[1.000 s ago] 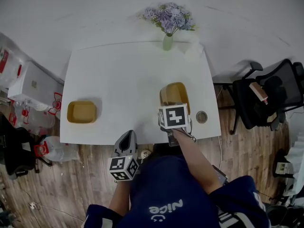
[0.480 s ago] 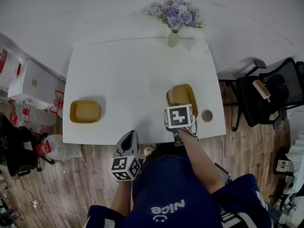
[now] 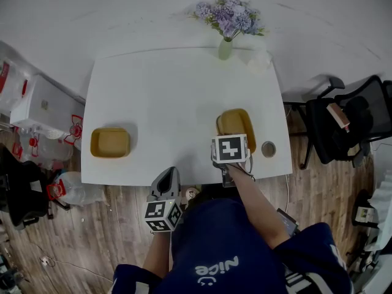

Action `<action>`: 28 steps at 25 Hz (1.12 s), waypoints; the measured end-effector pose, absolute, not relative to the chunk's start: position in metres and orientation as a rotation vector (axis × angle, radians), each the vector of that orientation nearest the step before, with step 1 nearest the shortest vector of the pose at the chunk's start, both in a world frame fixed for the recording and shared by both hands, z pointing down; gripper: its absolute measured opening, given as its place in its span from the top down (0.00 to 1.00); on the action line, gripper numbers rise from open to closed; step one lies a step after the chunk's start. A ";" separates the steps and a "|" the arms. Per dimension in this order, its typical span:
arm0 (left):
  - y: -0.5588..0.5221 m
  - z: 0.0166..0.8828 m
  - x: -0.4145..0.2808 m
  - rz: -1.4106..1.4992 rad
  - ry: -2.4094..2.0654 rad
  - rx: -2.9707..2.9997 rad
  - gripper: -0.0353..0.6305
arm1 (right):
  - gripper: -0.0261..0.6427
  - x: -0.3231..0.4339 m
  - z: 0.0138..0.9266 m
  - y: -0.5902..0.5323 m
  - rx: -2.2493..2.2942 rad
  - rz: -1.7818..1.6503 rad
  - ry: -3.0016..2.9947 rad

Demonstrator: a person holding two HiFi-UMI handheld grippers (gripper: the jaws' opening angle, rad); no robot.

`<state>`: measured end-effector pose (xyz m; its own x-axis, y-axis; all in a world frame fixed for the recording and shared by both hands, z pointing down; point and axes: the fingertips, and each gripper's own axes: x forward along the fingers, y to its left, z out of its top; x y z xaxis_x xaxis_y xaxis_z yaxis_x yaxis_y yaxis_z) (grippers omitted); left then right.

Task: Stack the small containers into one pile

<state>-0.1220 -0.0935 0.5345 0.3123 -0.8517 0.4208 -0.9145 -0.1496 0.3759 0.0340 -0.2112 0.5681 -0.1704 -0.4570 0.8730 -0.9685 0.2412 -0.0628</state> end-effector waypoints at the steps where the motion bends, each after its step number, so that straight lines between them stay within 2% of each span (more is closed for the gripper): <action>1: -0.093 0.535 -0.122 0.145 -1.560 2.014 0.92 | 0.88 0.032 0.570 -0.210 1.318 0.879 -1.754; 19: -0.083 0.539 -0.122 0.160 -1.579 1.984 0.92 | 0.88 0.012 0.569 -0.213 1.295 1.034 -1.910; 20: -0.083 0.538 -0.121 0.161 -1.580 1.984 0.92 | 0.86 0.011 0.569 -0.213 1.288 1.044 -1.918; 23: -0.081 0.538 -0.122 0.160 -1.587 1.979 0.92 | 0.73 0.005 0.566 -0.212 1.252 1.062 -1.955; 28: -0.079 0.536 -0.122 0.154 -1.598 1.973 0.92 | 0.70 0.001 0.557 -0.209 1.225 1.075 -2.002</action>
